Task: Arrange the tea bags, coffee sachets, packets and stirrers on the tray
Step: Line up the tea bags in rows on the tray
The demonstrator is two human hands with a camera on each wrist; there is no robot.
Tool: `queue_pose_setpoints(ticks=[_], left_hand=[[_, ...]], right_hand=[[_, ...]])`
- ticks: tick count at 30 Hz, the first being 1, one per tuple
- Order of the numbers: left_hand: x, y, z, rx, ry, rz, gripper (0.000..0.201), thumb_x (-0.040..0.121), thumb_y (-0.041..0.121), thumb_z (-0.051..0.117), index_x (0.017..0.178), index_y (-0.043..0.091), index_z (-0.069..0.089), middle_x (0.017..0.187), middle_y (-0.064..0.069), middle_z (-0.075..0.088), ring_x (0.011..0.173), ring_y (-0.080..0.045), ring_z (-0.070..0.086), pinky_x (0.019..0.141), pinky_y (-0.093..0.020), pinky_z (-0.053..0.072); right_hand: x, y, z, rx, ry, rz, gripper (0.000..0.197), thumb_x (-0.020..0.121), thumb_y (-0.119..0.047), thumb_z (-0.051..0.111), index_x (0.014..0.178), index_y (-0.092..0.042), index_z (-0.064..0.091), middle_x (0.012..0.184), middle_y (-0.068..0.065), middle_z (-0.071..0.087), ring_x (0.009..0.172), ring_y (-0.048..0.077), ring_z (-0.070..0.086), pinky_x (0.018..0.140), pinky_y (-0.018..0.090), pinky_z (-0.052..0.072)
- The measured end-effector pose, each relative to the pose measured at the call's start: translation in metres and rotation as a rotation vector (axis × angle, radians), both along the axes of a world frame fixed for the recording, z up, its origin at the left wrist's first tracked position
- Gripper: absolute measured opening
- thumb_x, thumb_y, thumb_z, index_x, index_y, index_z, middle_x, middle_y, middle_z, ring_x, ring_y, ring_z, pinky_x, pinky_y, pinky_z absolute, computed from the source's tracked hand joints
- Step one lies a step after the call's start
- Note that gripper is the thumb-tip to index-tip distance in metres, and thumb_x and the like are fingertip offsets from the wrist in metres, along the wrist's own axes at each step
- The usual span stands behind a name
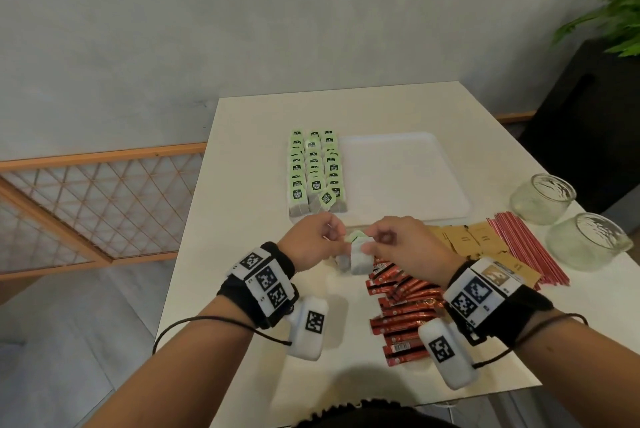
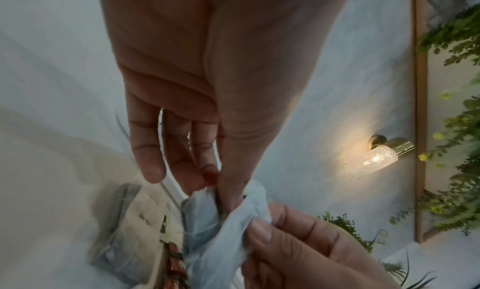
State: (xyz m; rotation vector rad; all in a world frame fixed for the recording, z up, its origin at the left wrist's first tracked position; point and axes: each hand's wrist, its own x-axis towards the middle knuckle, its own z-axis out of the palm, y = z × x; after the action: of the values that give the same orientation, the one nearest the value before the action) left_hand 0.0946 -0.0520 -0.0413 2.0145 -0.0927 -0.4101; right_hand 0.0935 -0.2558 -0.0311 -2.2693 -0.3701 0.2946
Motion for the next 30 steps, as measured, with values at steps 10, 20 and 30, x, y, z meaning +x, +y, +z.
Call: queue_pose_setpoints(ticks=[10, 20, 30], left_hand=[[0.011, -0.007, -0.028, 0.491, 0.030, -0.001, 0.029, 0.079, 0.044, 0.075, 0.088, 0.026, 0.054, 0.096, 0.003, 0.060, 0.087, -0.016, 0.058, 0.082, -0.033, 0.050], [0.022, -0.004, -0.005, 0.277, -0.128, -0.168, 0.011, 0.092, 0.025, 0.066, 0.087, 0.015, 0.070, 0.086, 0.005, 0.065, 0.073, -0.006, 0.054, 0.074, -0.023, 0.042], [0.076, 0.013, 0.022, 0.623, -0.153, -0.134, 0.042, 0.098, 0.016, 0.048, 0.136, 0.034, 0.046, 0.095, 0.005, 0.056, 0.081, -0.018, 0.056, 0.074, -0.031, 0.048]], right_hand=[[-0.006, -0.022, -0.003, 0.026, 0.060, 0.063, 0.005, 0.091, -0.026, 0.066, 0.087, -0.028, 0.066, 0.084, -0.008, 0.069, 0.077, 0.003, 0.062, 0.072, 0.019, 0.048], [0.012, 0.001, -0.009, -0.072, 0.085, 0.058, 0.022, 0.089, -0.027, 0.068, 0.111, -0.027, 0.070, 0.092, -0.011, 0.070, 0.085, 0.007, 0.064, 0.075, 0.018, 0.049], [0.023, -0.008, -0.004, -0.075, 0.140, 0.008, 0.007, 0.090, -0.029, 0.066, 0.086, -0.024, 0.069, 0.068, -0.016, 0.059, 0.062, -0.006, 0.052, 0.059, 0.011, 0.037]])
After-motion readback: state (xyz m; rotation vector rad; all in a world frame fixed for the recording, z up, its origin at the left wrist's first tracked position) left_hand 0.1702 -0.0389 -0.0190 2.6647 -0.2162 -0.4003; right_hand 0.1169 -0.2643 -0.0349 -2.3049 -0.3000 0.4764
